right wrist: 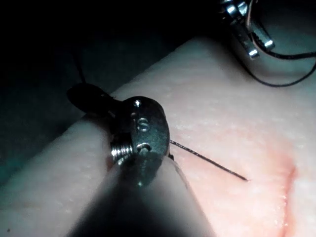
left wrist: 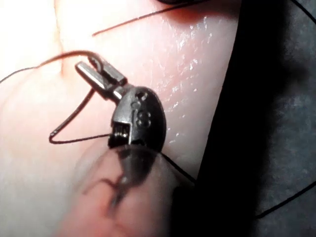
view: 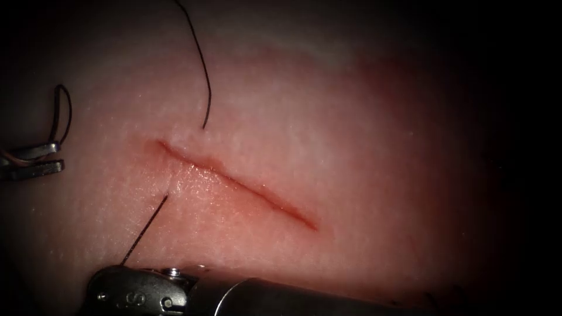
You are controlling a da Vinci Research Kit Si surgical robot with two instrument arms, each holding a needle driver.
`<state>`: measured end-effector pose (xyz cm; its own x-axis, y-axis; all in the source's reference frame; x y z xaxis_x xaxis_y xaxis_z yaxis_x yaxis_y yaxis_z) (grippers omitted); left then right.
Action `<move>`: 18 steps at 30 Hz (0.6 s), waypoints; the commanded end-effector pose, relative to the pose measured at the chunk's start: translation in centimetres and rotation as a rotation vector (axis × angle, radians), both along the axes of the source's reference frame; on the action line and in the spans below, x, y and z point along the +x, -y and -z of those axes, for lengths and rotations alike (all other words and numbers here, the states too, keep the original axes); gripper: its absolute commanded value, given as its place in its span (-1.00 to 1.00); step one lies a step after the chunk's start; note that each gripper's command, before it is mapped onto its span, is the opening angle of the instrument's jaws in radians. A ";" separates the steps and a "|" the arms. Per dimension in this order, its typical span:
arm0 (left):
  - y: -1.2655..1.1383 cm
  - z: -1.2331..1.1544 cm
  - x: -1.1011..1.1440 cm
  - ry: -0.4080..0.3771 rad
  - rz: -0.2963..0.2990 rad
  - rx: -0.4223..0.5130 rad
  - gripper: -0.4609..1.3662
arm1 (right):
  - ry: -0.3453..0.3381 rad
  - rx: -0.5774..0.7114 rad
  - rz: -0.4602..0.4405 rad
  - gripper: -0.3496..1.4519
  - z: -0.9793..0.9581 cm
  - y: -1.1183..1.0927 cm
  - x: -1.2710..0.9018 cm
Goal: Wound Closure
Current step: Pull the string through the cut with the right gripper
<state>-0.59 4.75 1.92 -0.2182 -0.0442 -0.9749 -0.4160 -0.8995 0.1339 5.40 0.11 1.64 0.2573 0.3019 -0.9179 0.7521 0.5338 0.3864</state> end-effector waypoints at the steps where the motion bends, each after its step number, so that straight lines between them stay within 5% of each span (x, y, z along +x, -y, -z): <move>1: 0.00 0.00 0.00 -0.001 -0.004 0.000 -0.88 | -0.006 0.010 0.009 -1.00 0.01 0.04 0.04; 15: 0.01 0.00 0.00 0.002 -0.003 0.006 -0.88 | -0.002 0.016 0.033 -0.93 -0.06 0.15 0.21; 17: 0.01 0.00 0.00 0.002 -0.003 0.006 -0.88 | 0.018 0.013 -0.027 0.02 -0.11 0.06 0.21; 18: 0.01 0.00 0.00 0.002 -0.003 0.006 -0.88 | 0.026 0.012 -0.049 0.27 -0.13 0.03 0.20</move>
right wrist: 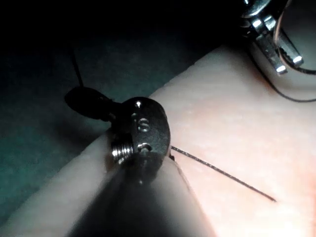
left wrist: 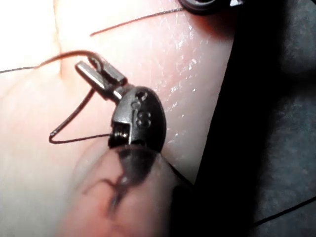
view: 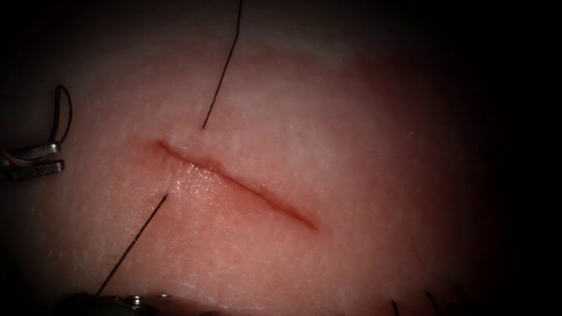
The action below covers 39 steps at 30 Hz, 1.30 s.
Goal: Wound Closure
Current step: Pull the string through the cut with the right gripper
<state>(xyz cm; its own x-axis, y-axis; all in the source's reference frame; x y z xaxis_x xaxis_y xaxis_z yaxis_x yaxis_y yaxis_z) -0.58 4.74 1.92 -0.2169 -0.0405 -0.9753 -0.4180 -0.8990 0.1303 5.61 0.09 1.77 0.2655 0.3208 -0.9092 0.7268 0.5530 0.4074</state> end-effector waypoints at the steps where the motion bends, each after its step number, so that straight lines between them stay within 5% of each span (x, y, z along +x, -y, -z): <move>1: 0.00 0.00 0.00 0.000 -0.005 0.002 -0.88 | 0.024 0.001 -0.055 0.60 -0.02 -0.04 -0.02; 3: 0.00 0.00 0.00 0.000 -0.005 0.002 -0.88 | 0.058 -0.016 -0.183 0.95 -0.06 -0.19 -0.06; 6: 0.00 0.00 0.00 0.000 -0.004 0.002 -0.88 | 0.088 -0.032 -0.303 0.98 -0.03 -0.44 -0.18; 17: 0.01 0.00 0.00 0.003 -0.003 0.007 -0.88 | 0.053 -0.097 -0.437 0.95 0.22 -1.15 -0.83; 27: 0.01 0.00 0.00 0.003 -0.003 0.007 -0.88 | 0.022 -0.116 -0.454 0.89 0.27 -1.53 -1.12; 39: 0.02 -0.03 0.00 0.004 -0.004 0.011 -0.88 | -0.060 -0.132 -0.578 0.72 0.65 -2.16 -1.60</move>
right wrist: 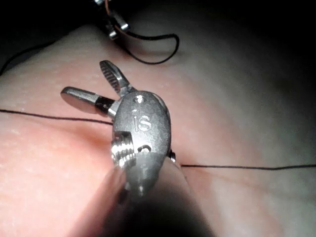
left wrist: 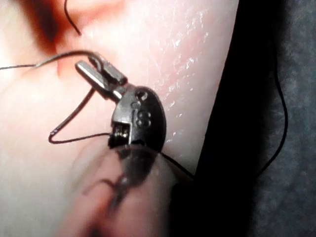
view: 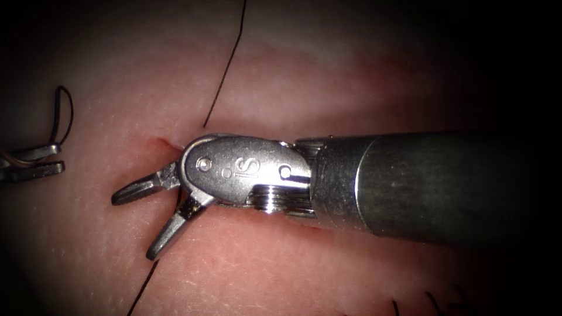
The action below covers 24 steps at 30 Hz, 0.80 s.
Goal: Wound Closure
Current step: Pull the string through the cut with the right gripper
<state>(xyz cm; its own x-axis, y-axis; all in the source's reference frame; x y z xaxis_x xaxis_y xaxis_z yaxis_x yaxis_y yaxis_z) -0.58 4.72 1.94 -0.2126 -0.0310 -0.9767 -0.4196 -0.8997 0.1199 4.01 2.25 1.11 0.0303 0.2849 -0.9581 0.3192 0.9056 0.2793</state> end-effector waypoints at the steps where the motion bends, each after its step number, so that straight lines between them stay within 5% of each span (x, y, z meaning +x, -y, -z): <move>1: 0.00 0.00 0.00 -0.001 -0.005 0.001 -0.88 | 0.008 -0.008 -0.029 0.72 -0.01 -0.10 -0.07; 10: 0.00 -0.01 -0.01 -0.003 -0.007 0.001 -0.88 | 0.084 -0.031 -0.128 0.86 -0.47 -0.35 -0.45; 24: 0.00 -0.01 -0.03 -0.004 -0.005 0.001 -0.88 | 0.052 -0.070 -0.077 0.80 -1.02 -0.07 -0.29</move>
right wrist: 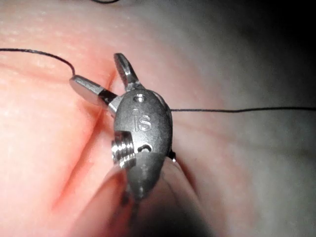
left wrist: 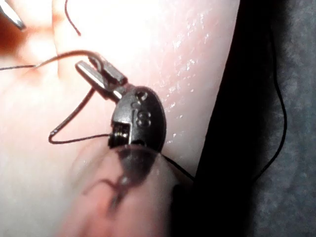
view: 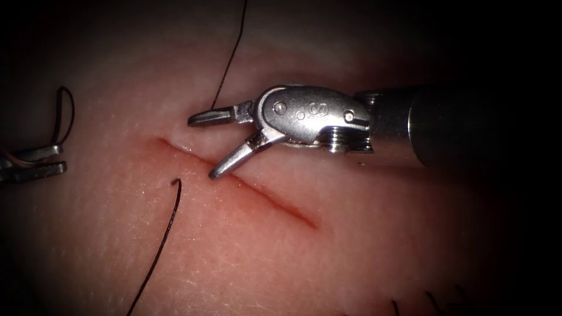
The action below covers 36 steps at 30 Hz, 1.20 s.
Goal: Wound Closure
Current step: Pull the string through the cut with the right gripper
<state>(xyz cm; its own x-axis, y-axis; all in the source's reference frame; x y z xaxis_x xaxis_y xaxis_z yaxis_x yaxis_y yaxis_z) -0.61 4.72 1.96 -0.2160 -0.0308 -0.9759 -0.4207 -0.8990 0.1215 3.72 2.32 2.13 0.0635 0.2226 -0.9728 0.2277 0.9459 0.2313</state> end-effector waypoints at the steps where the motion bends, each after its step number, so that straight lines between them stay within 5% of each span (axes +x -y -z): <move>1: 0.00 0.00 0.00 0.000 -0.007 0.001 -0.88 | -0.005 -0.004 0.008 0.80 -0.02 0.02 0.02; 16: 0.01 0.01 0.00 0.002 -0.005 0.007 -0.88 | -0.033 0.000 0.066 0.61 -0.19 0.30 0.26; 20: 0.01 0.01 0.00 0.002 -0.005 0.007 -0.88 | -0.045 0.004 0.089 0.42 -0.19 0.35 0.33; 24: 0.01 0.01 0.00 0.002 -0.005 0.007 -0.88 | -0.062 0.016 0.126 0.06 -0.20 0.39 0.35; 25: 0.02 0.01 0.00 0.002 -0.005 0.007 -0.88 | -0.062 0.020 0.134 -0.15 -0.21 0.40 0.35; 27: 0.02 0.01 0.00 0.002 -0.005 0.007 -0.88 | -0.064 0.023 0.158 -1.00 -0.21 0.40 0.34; 36: 0.02 0.02 0.00 0.004 -0.004 0.012 -0.88 | 0.003 0.002 0.180 -1.00 -0.18 0.36 0.36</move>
<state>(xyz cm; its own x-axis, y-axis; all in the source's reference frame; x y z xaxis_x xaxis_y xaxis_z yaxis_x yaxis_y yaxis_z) -0.61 4.70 1.94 -0.2118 -0.0206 -0.9771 -0.4235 -0.8991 0.1107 4.07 1.96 2.31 0.1053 0.2086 -0.9723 0.4018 0.8855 0.2335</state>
